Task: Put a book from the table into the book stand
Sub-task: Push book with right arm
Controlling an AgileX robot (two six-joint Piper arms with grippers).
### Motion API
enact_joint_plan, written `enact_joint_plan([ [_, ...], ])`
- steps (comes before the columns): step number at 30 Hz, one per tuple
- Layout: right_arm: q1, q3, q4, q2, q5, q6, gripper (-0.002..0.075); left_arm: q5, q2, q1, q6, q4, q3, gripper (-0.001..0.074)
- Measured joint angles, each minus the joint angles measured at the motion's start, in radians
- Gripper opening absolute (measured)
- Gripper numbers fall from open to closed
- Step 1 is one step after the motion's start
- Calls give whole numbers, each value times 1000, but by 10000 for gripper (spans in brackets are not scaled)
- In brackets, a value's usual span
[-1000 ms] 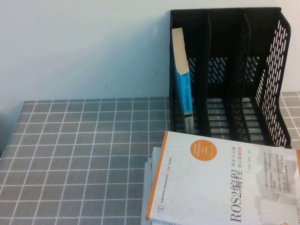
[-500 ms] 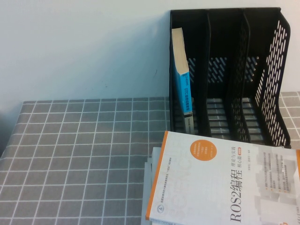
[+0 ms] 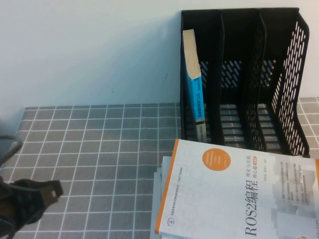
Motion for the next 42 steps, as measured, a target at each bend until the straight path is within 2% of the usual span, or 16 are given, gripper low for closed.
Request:
enact_joint_plan([
  [5, 0, -11, 156, 207, -73, -140, -3, 108, 90, 0, 254, -287, 0, -1],
  [10, 0, -58, 372, 294, -62, -359, -3, 126, 114, 0, 382, -438, 0, -1],
  [19, -4, -102, 484, 328, -29, -445, -2, 130, 114, 0, 408, -496, 0, -1],
  [27, 69, -113, 771, 431, -40, -667, -2, 139, 116, 0, 413, -577, 0, 6],
  [30, 96, -128, 807, 450, -56, -701, -2, 166, 134, 0, 415, -600, -2, 68],
  [37, 103, -201, 827, 522, -46, -757, -2, 223, 282, 0, 410, -612, -2, 418],
  [39, 103, -220, 829, 543, -37, -766, -2, 227, 336, 2, 412, -627, -4, 469],
  [42, 103, -233, 829, 566, -23, -781, -2, 263, 436, 23, 444, -678, -5, 495],
])
